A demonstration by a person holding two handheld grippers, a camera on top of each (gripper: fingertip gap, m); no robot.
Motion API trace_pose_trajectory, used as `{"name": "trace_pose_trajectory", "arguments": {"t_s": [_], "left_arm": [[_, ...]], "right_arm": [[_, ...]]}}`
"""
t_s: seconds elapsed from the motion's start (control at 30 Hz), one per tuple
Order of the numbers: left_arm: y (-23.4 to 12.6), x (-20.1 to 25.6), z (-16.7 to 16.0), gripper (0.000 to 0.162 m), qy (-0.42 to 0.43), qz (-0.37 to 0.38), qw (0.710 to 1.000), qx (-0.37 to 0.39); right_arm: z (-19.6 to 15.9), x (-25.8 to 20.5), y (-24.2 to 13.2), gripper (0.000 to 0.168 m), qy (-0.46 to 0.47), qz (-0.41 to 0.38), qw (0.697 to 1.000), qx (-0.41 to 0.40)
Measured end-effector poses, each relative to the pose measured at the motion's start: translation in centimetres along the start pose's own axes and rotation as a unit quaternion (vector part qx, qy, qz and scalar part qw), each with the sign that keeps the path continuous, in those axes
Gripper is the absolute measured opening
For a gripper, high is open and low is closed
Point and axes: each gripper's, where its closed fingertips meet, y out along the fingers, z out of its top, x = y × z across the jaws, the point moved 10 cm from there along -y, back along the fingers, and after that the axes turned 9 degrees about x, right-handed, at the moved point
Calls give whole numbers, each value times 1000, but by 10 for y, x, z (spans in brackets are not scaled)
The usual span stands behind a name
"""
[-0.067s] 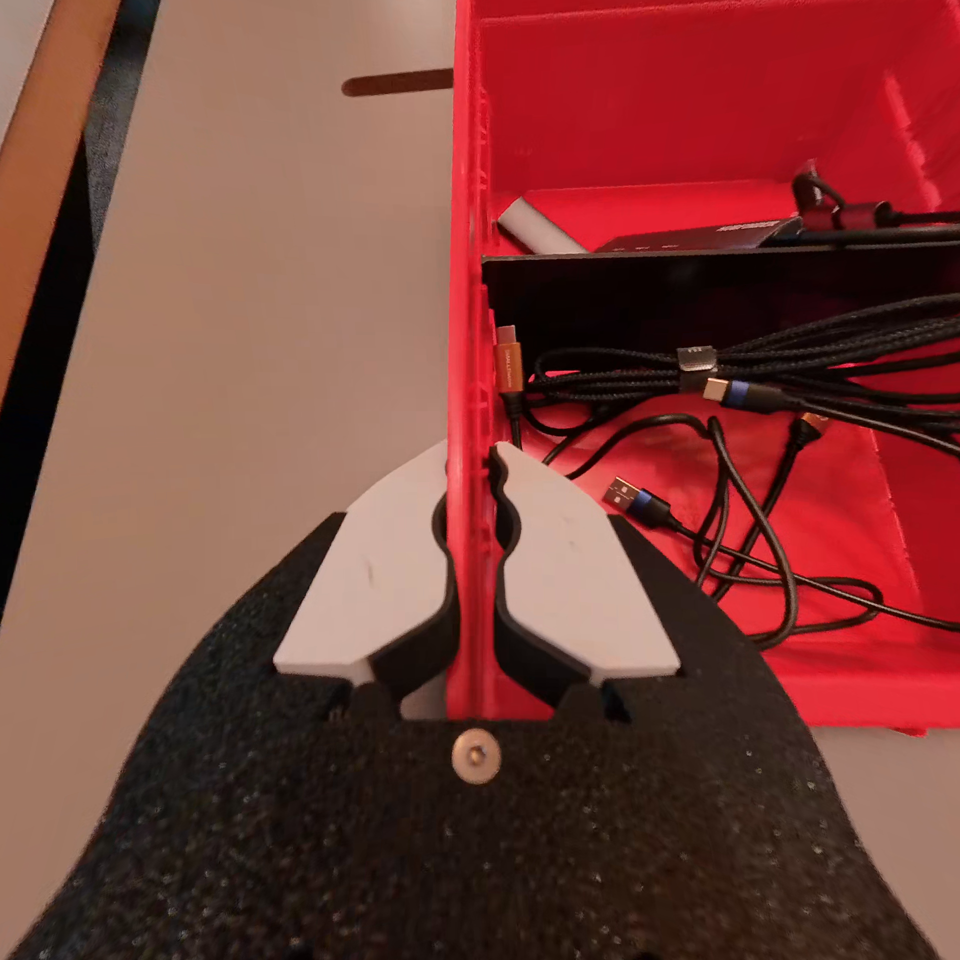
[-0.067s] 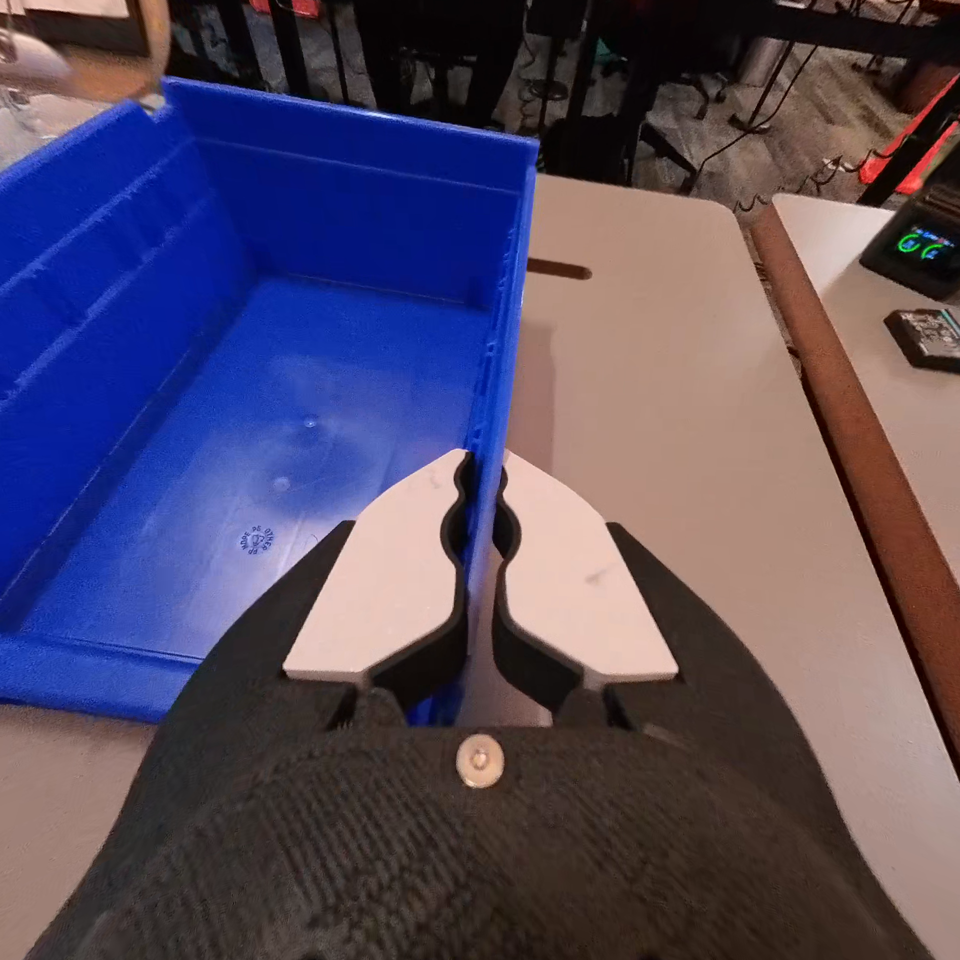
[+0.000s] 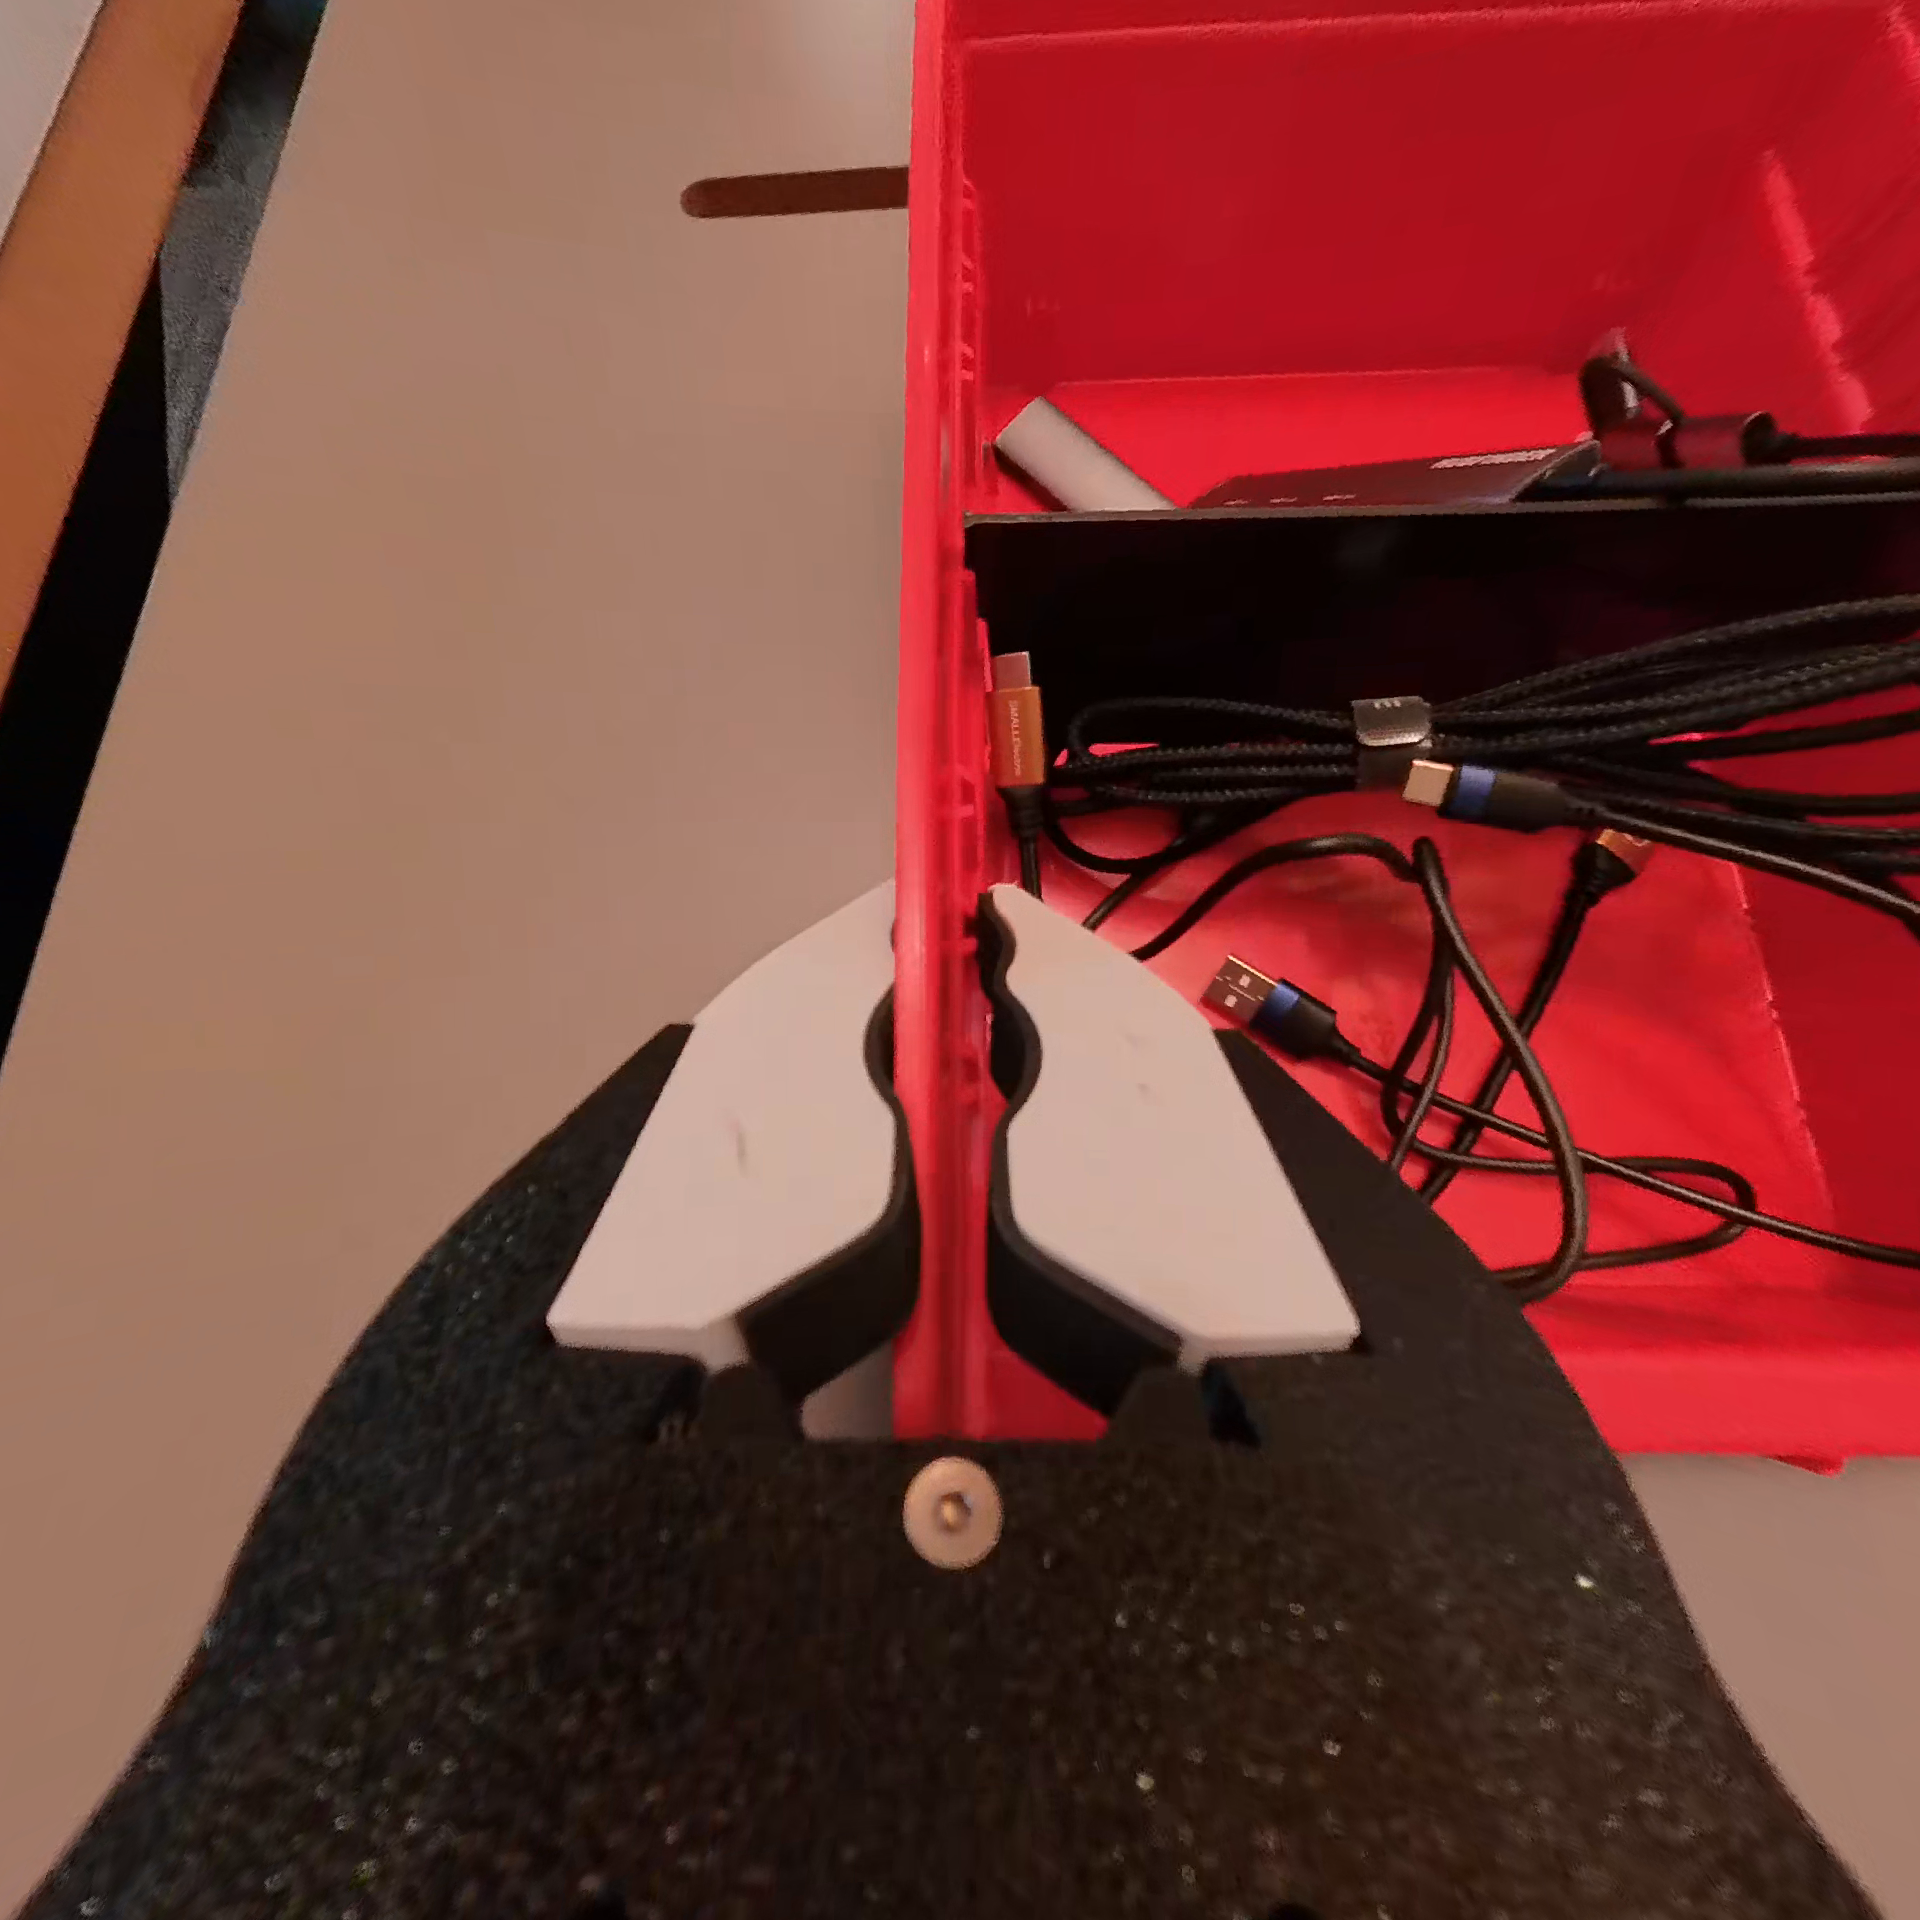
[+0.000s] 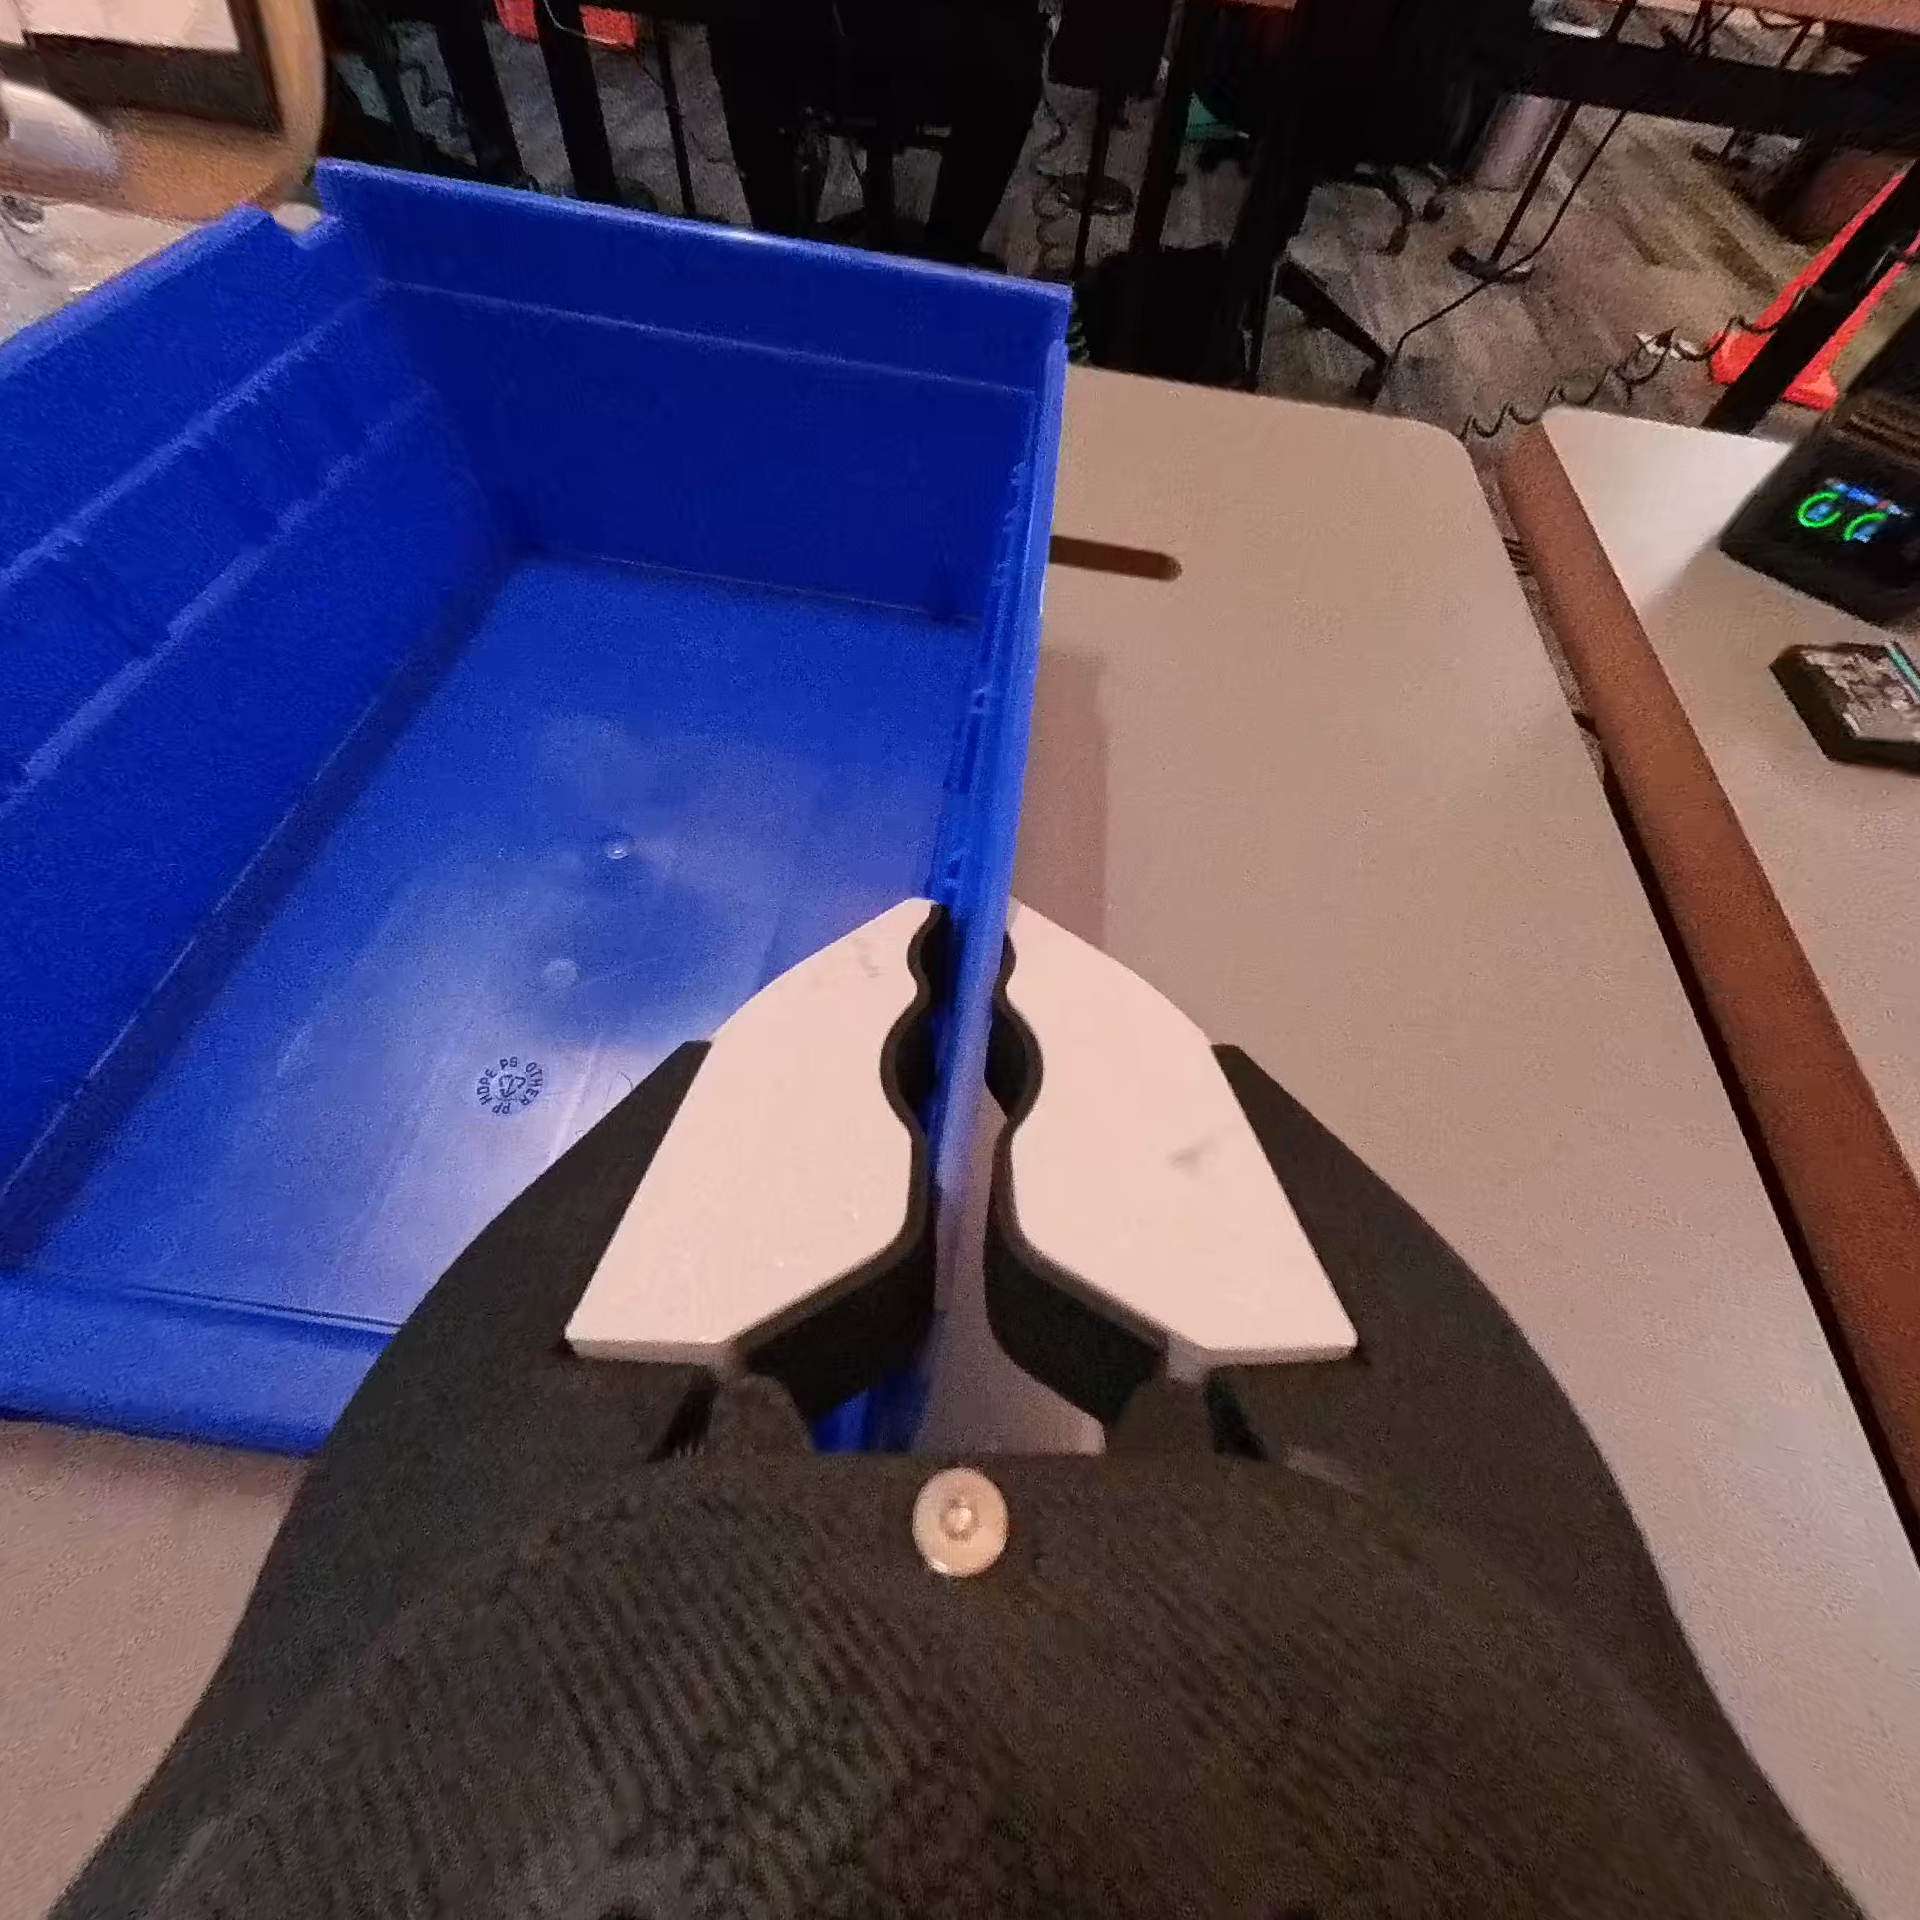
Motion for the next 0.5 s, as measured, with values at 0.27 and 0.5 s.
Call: {"name": "trace_pose_trajectory", "arguments": {"t_s": [0.27,0.5], "left_arm": [[7,14,3,14,50,40,998,6],[8,16,4,31,163,41,986,-21]], "right_arm": [[0,-5,-2,22,15,-5,1000,24],[23,-9,-21,70,-33,-33,997,65]]}}
